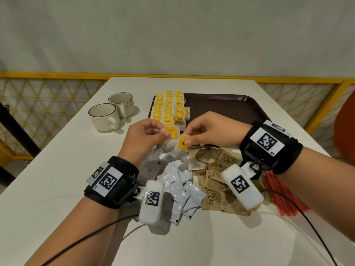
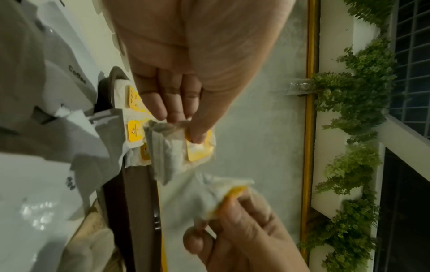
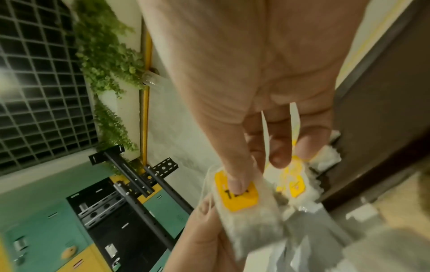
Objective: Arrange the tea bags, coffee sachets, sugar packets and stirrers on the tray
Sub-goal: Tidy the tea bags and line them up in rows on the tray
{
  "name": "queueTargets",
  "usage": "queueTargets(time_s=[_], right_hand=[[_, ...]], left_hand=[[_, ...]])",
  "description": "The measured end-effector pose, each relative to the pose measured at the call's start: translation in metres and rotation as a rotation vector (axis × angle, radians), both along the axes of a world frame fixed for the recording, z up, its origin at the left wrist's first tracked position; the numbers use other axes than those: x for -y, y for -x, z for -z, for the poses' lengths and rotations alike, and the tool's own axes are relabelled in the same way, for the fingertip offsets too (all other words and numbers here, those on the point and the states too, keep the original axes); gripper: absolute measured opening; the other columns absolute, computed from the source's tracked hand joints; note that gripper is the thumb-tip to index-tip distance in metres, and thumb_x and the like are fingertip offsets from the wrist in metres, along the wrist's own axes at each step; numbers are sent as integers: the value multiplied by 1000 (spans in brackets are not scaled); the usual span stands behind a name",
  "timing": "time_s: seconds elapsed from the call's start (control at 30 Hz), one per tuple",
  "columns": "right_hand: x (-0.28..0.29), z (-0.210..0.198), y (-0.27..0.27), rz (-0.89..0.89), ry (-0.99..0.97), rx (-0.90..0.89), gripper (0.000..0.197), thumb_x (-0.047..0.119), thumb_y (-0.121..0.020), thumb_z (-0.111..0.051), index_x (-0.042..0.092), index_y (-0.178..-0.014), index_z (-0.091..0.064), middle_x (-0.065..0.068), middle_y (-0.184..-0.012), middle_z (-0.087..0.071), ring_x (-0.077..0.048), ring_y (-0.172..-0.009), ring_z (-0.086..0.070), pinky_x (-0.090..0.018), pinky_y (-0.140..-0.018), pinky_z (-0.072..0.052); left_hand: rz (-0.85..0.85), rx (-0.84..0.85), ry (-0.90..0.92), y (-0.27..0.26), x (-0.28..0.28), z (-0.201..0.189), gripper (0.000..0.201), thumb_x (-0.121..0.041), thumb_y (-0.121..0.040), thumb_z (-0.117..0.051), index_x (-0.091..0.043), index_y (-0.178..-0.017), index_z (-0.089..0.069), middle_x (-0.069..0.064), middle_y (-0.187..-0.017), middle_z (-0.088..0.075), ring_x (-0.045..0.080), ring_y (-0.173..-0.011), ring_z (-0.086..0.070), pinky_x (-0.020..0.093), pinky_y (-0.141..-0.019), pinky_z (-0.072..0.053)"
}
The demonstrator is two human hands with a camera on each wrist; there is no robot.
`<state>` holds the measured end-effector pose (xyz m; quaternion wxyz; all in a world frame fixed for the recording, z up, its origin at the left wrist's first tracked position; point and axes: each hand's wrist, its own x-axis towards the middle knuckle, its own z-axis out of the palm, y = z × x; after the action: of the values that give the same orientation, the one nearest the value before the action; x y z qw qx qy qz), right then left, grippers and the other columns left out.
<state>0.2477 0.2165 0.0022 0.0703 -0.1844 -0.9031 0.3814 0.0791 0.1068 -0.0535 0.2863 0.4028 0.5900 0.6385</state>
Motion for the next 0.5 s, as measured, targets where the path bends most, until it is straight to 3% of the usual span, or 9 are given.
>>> queueTargets(time_s=[0.07,0.17,0.3,0.4,0.5], right_hand=[[5,5,7,39,31,-85,20,13,-79,-76,10,-97,-69,-8,-76,-67,-10,-66,-59,-28,-69,-51],[5,14,15,157,41,-194,33,10,-75,-79,10,-99,-57,-4,-69,-67,-13,-62,-62,-33,-69,-53],[6,17,16,196,84,-204,35,9,-75,-79,10,-99,-55,-7,-69,-67,-14,-60,-62,-32,-67,-54],[6,16,14,197,134,-179,33,9,-75,-79,11,-97,-54,-13,-77,-69,-17,-64,-63,-34,-67,-55],[2,11,2,129,11,48,35,24,-71,-83,18,-94,-58,-1,-86,-67,-4,-62,-57,-21,-61,-49]], left_hand=[[37,10,-3,-3,1,0,13,2,-76,-72,-8,-80,-64,1,-65,-66,11,-59,-60,20,-58,-52],[69,49,10,-4,1,-1,10,3,-80,-69,-6,-82,-65,2,-64,-66,10,-56,-61,19,-57,-50],[124,71,13,-6,3,-3,5,-6,-80,-70,-7,-85,-67,-2,-65,-66,7,-58,-58,19,-59,-48],[145,-10,41,-7,4,-3,20,1,-74,-74,-7,-90,-68,4,-76,-71,12,-69,-65,20,-65,-54],[76,-71,49,-6,4,-2,19,6,-76,-71,-7,-90,-68,6,-80,-69,10,-69,-65,17,-64,-53]])
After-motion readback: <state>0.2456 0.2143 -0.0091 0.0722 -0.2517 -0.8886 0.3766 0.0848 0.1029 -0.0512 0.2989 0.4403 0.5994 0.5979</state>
